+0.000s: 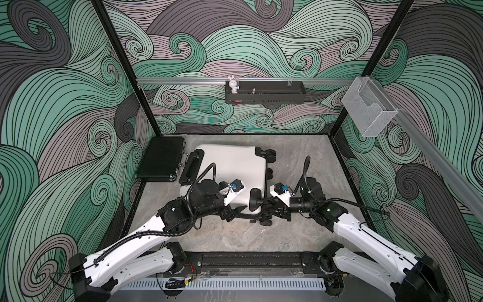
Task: Open the suitcase zippers
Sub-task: Open the suitcase at the center of the board.
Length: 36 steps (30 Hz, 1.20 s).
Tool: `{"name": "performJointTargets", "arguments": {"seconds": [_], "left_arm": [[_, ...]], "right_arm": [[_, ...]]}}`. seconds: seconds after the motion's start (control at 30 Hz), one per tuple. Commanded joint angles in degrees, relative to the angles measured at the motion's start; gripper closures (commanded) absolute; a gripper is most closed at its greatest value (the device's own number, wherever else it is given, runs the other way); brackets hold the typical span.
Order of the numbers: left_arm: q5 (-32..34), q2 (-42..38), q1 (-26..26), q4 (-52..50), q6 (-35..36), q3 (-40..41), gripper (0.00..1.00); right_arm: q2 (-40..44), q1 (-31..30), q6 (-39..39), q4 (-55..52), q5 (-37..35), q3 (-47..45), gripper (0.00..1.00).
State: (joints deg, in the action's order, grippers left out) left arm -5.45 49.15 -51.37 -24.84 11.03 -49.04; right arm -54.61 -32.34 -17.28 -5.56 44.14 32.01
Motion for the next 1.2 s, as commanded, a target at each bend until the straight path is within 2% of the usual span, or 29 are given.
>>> {"name": "performJointTargets", "arguments": {"seconds": [0.0, 0.13, 0.23, 0.33, 0.4, 0.53, 0.8, 1.17], "left_arm": [[-3.5, -2.7, 0.5, -4.0, 3.7, -2.2, 0.18], [-7.5, -5.5, 0.4, -9.4, 9.0, -3.5, 0.2], [-9.0, -6.9, 0.4, -13.4, 12.5, -4.6, 0.23], [-14.3, -8.2, 0.3, -18.7, 21.4, -4.6, 0.31], [-15.1, -9.2, 0.4, -20.1, 23.8, -4.2, 0.31], [-12.7, -8.9, 0.4, -22.4, 26.8, -3.8, 0.31], [-3.6, -2.3, 0.3, -23.4, 33.4, 0.3, 0.29], [-4.6, 9.1, 0.4, -21.3, 36.9, 1.0, 0.29]], "right_arm": [[1.2, 0.1, 0.7, 4.2, -0.2, 2.4, 0.92], [1.5, 0.1, 6.7, 7.3, -2.9, 5.4, 0.99], [0.5, 0.2, 12.7, 8.7, -5.3, 9.3, 1.0], [-0.8, 0.2, 17.0, 8.8, -6.9, 13.3, 1.0], [-1.3, 0.2, 19.7, 8.6, -9.3, 15.7, 1.0], [-1.9, 0.2, 24.1, 8.0, -12.7, 20.1, 1.0], [-3.0, 0.2, 28.3, 4.2, -16.0, 27.9, 1.0], [-3.4, 0.2, 29.6, 2.8, -17.6, 30.2, 1.0]]}}
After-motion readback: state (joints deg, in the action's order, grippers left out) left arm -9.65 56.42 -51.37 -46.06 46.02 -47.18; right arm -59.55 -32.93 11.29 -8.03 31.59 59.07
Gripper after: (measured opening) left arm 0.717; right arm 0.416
